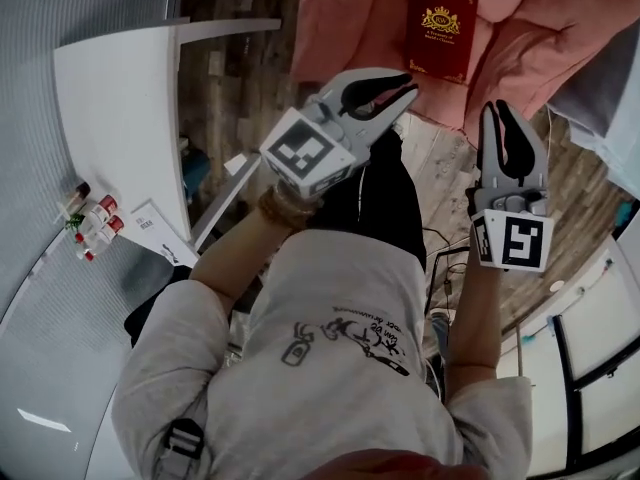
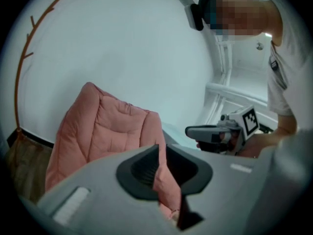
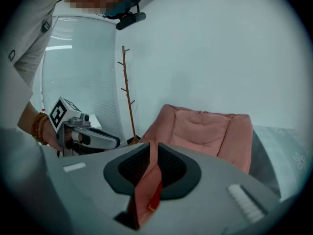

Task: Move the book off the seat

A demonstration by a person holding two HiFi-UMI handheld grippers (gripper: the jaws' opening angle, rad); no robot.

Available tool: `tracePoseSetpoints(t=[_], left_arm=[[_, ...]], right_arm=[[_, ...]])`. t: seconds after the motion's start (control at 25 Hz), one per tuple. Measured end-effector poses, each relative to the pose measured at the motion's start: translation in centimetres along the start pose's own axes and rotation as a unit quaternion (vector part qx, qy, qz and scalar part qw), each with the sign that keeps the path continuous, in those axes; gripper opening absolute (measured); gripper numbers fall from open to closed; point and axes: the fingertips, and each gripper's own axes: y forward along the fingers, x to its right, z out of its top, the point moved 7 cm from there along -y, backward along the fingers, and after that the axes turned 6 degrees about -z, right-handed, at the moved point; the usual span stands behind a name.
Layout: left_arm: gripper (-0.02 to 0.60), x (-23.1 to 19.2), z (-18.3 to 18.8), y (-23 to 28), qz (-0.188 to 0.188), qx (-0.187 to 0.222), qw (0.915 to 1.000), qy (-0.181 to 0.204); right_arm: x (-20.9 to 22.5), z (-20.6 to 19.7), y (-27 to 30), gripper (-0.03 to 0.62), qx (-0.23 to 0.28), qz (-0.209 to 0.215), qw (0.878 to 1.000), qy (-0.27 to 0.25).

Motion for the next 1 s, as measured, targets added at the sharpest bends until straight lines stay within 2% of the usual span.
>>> tracePoseSetpoints(t=[0.36,0.76,1.0], left_arm=[[0.092,-6.4,-9.4,4.9,0.006,-0.028,0.9995,-0.017],[0.146,-12.0,-19.6,9.3,0.011,-0.053,0.9958,-0.073],[0.211,-14.6,-24.4,11.5,0.014,-0.076,0.9936,-0.083]], right_arm=[[1.9,-10.7,6.4,0.107,-0.055,0.014,0.998,0.010],[4.6,-20.8,12.1,0.184,-0.102,0.014,0.995,0.010],[6.1,-26.0,14.8,0.270,-0.130,0.013,0.991,0.013]])
